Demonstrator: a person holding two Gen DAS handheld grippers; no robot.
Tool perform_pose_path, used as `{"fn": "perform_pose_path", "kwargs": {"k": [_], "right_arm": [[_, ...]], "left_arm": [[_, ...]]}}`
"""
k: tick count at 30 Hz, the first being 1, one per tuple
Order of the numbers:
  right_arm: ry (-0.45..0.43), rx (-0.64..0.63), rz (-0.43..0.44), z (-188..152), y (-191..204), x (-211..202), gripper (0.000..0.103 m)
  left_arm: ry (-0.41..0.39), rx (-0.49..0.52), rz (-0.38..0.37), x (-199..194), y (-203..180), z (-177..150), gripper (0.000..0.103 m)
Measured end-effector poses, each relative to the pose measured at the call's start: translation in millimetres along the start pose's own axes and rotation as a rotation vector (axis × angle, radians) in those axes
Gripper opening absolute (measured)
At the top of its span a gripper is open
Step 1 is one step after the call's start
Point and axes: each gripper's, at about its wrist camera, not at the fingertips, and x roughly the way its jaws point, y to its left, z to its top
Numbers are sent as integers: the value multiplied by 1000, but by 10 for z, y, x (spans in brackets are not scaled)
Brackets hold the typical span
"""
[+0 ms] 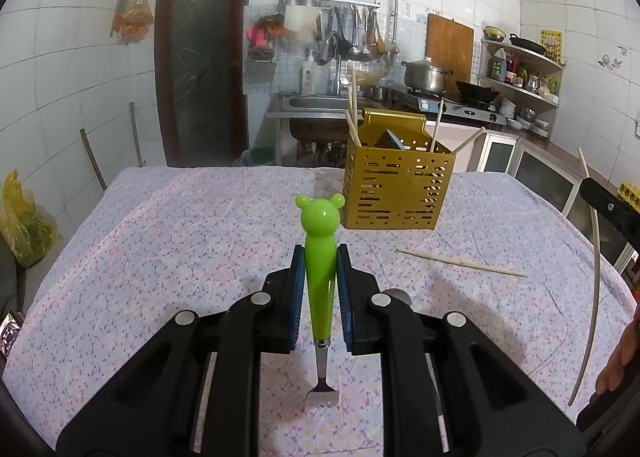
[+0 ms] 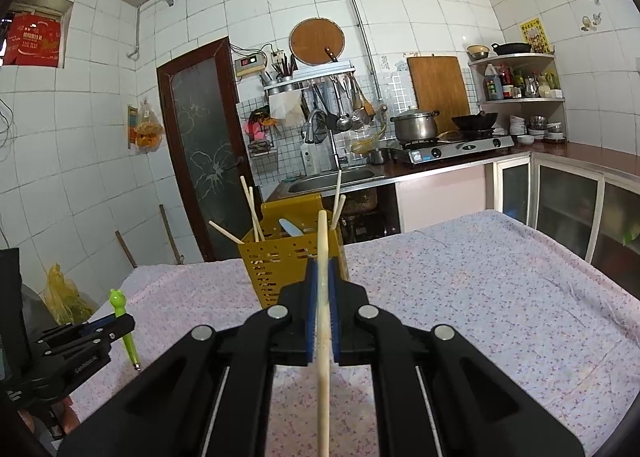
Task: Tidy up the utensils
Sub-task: 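Lift the green fork and chopstick upright and carry both over the yellow holder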
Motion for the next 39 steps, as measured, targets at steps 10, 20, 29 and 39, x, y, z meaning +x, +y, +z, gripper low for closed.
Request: {"fn": "perform_pose_path", "kwargs": {"k": [10,20,29,39], "right_arm": [[3,13,-4,44,-48,68,6],[-46,2,7,284,-16,314,6],[-192,-64,19,1254,228,883,6],[-260,-78,-7,1552,287,1939,6]], "left_arm": [[6,0,-14,78,-1,79,15],[-22,7,-42,164,-93,474,15],[-152,4,-128,274,-314,1673,15],[-163,39,-109,1161,-619,2165,14]]}}
